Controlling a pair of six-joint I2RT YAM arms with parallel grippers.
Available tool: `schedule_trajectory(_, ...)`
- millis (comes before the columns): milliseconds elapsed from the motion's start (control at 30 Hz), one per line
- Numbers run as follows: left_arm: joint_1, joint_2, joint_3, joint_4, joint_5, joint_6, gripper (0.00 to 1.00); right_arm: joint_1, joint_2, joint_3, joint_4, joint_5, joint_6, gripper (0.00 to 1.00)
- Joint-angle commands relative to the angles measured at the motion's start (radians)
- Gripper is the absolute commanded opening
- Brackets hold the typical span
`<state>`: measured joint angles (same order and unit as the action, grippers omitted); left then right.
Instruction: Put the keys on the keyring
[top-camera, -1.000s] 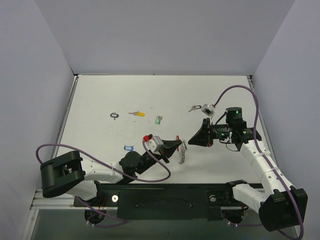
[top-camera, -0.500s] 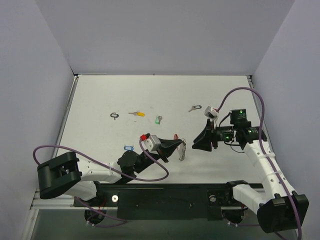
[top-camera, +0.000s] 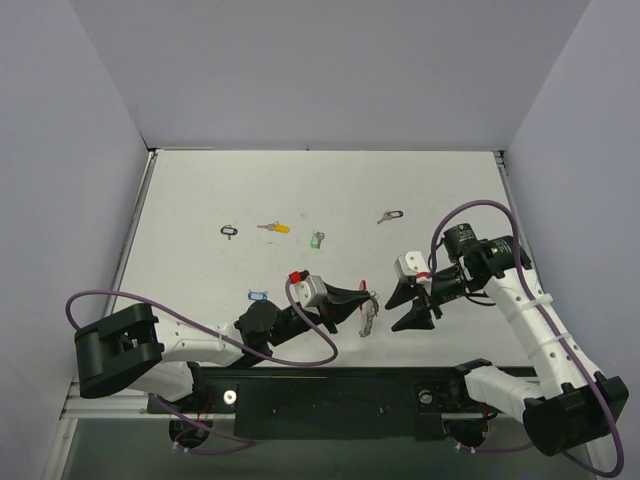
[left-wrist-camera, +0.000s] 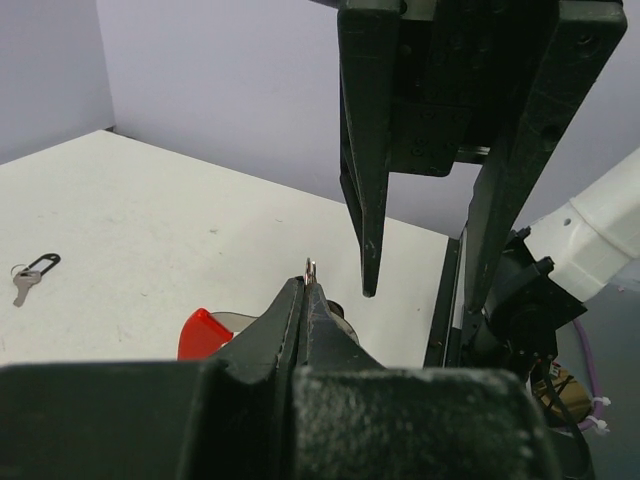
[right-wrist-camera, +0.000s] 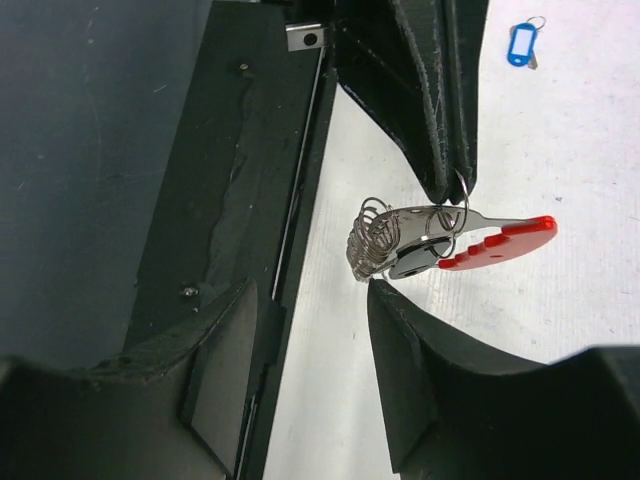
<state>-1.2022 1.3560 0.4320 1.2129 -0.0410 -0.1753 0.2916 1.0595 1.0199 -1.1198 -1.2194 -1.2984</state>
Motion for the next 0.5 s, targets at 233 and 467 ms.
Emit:
schedule_trajectory(233,0.004,0.015,0.031,0.071,0.092,-0.041,0.00,-0.016,0.075,0.103,-0.207,-0.017,-0.167,0.44)
schedule_trajectory(467,0.001,0.012,0.030,0.066,0.084,-0.043,0.00,-0.026,0.137,0.198,-0.221,0.008,-0.113,0.43)
